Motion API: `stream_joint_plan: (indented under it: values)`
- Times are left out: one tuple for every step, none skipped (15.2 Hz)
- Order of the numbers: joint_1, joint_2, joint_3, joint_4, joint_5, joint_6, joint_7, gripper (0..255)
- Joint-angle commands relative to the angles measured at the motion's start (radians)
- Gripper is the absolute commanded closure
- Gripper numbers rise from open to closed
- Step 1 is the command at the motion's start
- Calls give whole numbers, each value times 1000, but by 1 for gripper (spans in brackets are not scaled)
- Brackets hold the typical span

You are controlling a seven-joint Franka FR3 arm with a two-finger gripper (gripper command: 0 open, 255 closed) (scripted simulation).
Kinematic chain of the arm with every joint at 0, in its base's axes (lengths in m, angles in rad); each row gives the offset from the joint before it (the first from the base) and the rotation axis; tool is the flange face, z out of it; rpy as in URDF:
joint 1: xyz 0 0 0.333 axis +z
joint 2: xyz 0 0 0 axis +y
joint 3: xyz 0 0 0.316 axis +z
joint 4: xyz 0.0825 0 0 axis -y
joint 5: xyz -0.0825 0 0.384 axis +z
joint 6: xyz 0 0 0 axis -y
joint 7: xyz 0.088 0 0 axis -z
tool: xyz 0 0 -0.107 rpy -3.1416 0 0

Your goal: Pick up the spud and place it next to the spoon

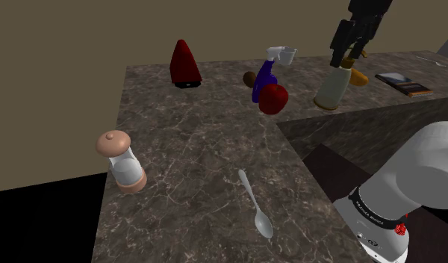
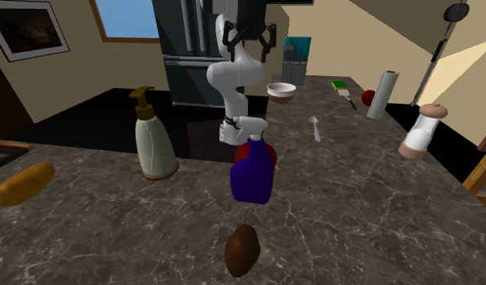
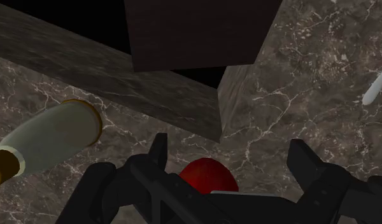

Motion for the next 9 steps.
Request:
stream_joint_plan:
  values:
    - [0, 0, 0, 0, 0, 0, 0, 0]
    - [-3, 33, 2, 2, -2, 29, 9, 0]
    - [-5, 66, 4, 6, -4, 57, 19, 0]
    - [-8, 100, 6, 12, -7, 85, 28, 0]
    - [-11, 135, 8, 18, -9, 112, 37, 0]
    - [-14, 170, 10, 27, -12, 137, 47, 0]
    - [-16, 206, 11, 36, -15, 162, 56, 0]
    - [-19, 243, 12, 47, -18, 186, 66, 0]
    - [-22, 279, 13, 60, -22, 209, 75, 0]
